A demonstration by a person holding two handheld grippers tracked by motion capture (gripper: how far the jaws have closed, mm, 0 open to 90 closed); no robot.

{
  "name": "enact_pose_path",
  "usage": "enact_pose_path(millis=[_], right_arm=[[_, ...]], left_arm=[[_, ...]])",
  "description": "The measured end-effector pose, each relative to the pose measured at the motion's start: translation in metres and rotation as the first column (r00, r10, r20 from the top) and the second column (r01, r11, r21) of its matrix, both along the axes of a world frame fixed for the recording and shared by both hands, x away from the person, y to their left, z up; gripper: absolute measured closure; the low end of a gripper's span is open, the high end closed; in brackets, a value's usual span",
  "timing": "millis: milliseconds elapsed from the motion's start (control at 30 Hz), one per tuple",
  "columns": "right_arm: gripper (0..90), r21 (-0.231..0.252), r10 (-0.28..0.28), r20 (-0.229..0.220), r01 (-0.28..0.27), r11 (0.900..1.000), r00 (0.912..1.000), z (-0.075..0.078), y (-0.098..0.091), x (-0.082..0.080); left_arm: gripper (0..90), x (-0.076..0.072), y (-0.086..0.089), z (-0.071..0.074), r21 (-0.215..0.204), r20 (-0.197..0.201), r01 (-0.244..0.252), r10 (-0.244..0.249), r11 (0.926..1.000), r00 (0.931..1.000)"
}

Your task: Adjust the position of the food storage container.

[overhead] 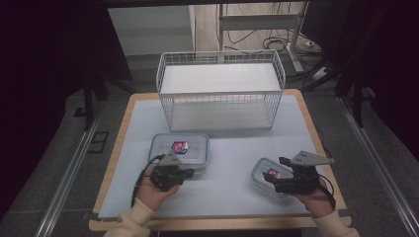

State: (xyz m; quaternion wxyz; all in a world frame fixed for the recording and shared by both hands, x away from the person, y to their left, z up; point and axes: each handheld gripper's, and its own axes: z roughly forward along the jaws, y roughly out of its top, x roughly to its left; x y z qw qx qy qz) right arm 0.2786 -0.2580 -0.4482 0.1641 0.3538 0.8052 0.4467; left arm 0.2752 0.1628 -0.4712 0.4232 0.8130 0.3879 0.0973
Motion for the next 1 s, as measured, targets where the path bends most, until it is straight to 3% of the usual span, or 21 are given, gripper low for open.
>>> enact_pose_path(millis=[33,100,133,167,200,233,300,467,533,600,633,767,833,1000], right_arm=[[18.9,0.001,-0.001,0.006,0.001,1.0000,1.0000,0.002,-0.001,-0.001],[18.9,0.005,-0.004,0.008,0.004,1.0000,1.0000,0.003,-0.001,-0.001],[18.9,0.005,-0.004,0.008,0.004,1.0000,1.0000,0.003,-0.001,-0.001],[18.9,0.007,-0.006,0.011,0.005,1.0000,0.9999,0.004,-0.002,-0.001],[18.9,0.007,-0.006,0.011,0.005,1.0000,0.9999,0.004,-0.002,-0.001],[18.9,0.008,-0.017,0.008,0.017,0.9998,0.9998,0.004,-0.003,0.001],[18.9,0.008,-0.022,0.006,0.022,0.9997,0.9997,0.003,-0.003,0.002],[18.9,0.002,-0.028,0.000,0.028,0.9996,0.9996,0.001,-0.004,0.005],[18.6,0.000,-0.034,-0.001,0.034,0.9994,0.9994,0.001,-0.004,0.005],[18.4,-0.001,-0.043,-0.003,0.043,0.9991,0.9991,0.001,-0.004,0.005],[18.5,0.001,-0.043,-0.002,0.043,0.9991,0.9991,0.001,-0.004,0.005],[18.5,-0.001,-0.046,-0.001,0.046,0.9989,0.9989,0.001,-0.005,0.005],[18.5,0.000,-0.049,0.001,0.049,0.9988,0.9988,0.002,-0.006,0.005],[18.4,-0.001,-0.044,-0.001,0.044,0.9990,0.9990,0.001,-0.004,0.005]], left_arm=[[90.0,0.005,0.028,0.007,-0.045,0.005,-0.078,0.079,0.9959,0.9969],[90.0,0.012,0.055,0.011,-0.051,0.020,-0.162,0.163,0.9855,0.9864],[90.0,0.012,0.055,0.011,-0.051,0.020,-0.162,0.163,0.9855,0.9864],[90.0,0.022,0.079,0.008,-0.042,0.000,-0.233,0.233,0.9716,0.9725],[90.0,0.022,0.079,0.008,-0.042,0.000,-0.233,0.233,0.9716,0.9725],[90.0,0.035,0.099,-0.002,-0.041,-0.033,-0.287,0.286,0.9571,0.9577],[90.0,0.044,0.111,-0.013,-0.031,-0.075,-0.314,0.311,0.9489,0.9474],[90.0,0.058,0.116,-0.029,0.006,-0.123,-0.318,0.317,0.9480,0.9406],[90.0,0.070,0.117,-0.041,0.004,-0.169,-0.332,0.328,0.9433,0.9295],[90.0,0.073,0.115,-0.044,0.007,-0.178,-0.332,0.328,0.9432,0.9278],[90.0,0.076,0.111,-0.048,0.008,-0.192,-0.322,0.318,0.9466,0.9284],[90.0,0.077,0.107,-0.048,0.022,-0.185,-0.328,0.326,0.9445,0.9271],[90.0,0.077,0.106,-0.049,-0.003,-0.195,-0.314,0.307,0.9495,0.9314],[90.0,0.075,0.095,-0.049,-0.009,-0.192,-0.301,0.294,0.9536,0.9363]])
